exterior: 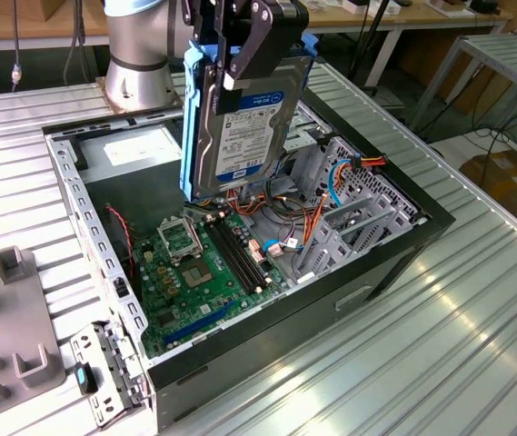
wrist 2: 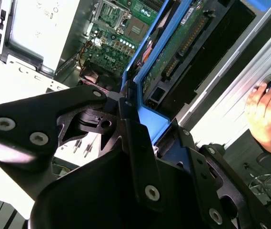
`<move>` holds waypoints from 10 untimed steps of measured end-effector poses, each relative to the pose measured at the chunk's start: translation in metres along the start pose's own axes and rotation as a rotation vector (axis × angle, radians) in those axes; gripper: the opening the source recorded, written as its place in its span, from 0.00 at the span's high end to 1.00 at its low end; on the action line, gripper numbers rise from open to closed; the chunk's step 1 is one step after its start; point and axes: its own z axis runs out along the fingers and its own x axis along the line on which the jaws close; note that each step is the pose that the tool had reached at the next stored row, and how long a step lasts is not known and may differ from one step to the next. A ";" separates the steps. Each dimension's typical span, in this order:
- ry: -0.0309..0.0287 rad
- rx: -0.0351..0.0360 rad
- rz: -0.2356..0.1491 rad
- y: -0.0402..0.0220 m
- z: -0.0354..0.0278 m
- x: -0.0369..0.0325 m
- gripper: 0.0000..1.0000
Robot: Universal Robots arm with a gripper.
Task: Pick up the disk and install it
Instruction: 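Insert the disk into the insertion slot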
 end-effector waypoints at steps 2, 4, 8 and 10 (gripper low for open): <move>0.0000 0.0000 0.000 -0.0023 0.0000 0.0000 0.63; 0.0000 0.0000 0.000 -0.0052 0.0000 -0.0001 0.63; 0.0000 0.0000 0.000 -0.0091 0.0000 -0.0001 0.63; 0.0000 0.0000 0.000 -0.0111 0.0000 -0.0001 0.63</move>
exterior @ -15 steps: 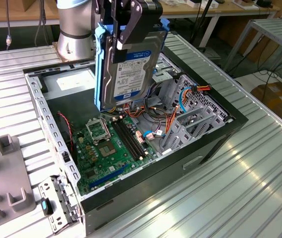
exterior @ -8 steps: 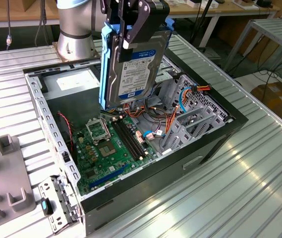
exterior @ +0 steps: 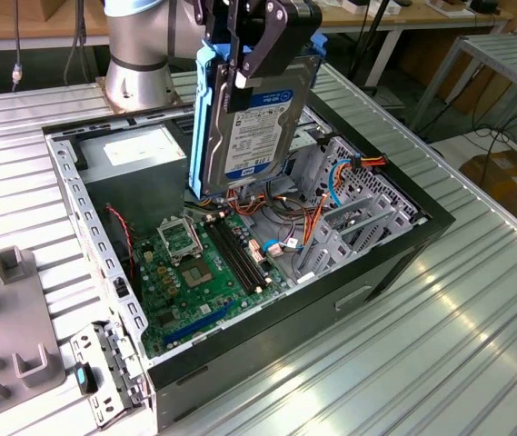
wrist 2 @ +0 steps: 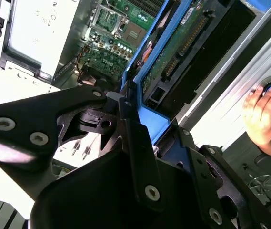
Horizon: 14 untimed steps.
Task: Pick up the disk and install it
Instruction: 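Insert the disk into the insertion slot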
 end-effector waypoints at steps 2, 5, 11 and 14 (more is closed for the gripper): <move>0.0000 0.0000 0.000 -0.0021 0.0000 0.0000 0.63; 0.0000 0.0000 0.000 -0.0068 0.0000 0.0000 0.63; 0.0000 0.0000 0.000 -0.0134 0.0002 0.0002 0.63; -0.0001 0.0000 0.000 -0.0147 0.0003 0.0030 0.63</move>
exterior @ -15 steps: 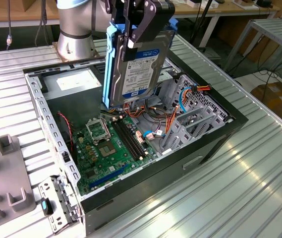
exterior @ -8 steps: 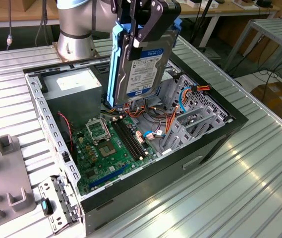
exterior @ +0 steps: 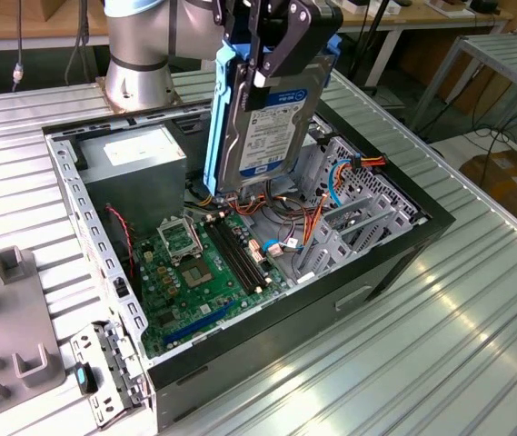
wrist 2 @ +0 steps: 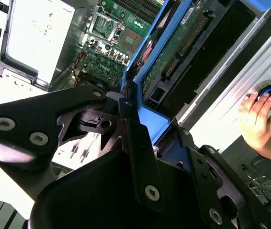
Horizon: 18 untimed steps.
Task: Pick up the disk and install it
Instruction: 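Insert the disk into the insertion slot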
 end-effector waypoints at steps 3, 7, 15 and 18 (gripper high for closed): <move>0.0001 0.0000 0.000 -0.0004 0.0000 0.0043 0.63; 0.0001 -0.0001 0.000 -0.0014 0.0001 0.0079 0.63; 0.0000 0.0000 0.000 -0.0124 0.0004 0.0094 0.63; 0.0001 0.0000 0.000 -0.0196 0.0004 0.0092 0.63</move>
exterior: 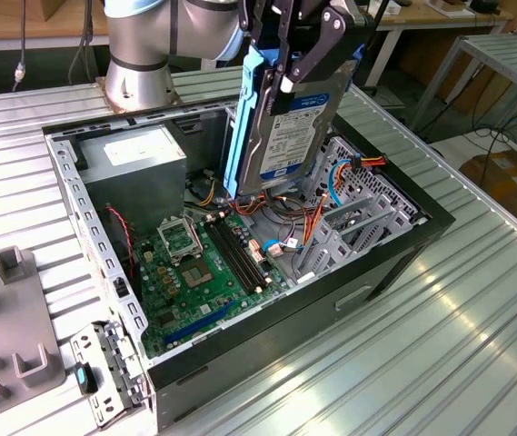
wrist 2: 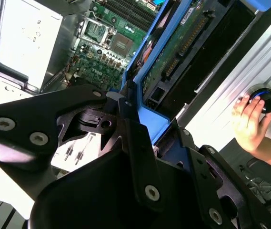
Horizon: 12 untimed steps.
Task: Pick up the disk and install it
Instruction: 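Insert the disk into the insertion slot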
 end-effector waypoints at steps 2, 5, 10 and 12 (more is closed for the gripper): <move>-0.0001 0.0000 0.000 -0.0025 0.0000 0.0000 0.63; 0.0000 0.0000 0.000 -0.0067 0.0000 0.0000 0.63; 0.0000 0.0000 0.000 -0.0117 0.0001 -0.0001 0.63; 0.0000 0.0000 0.000 -0.0143 0.0001 -0.0001 0.63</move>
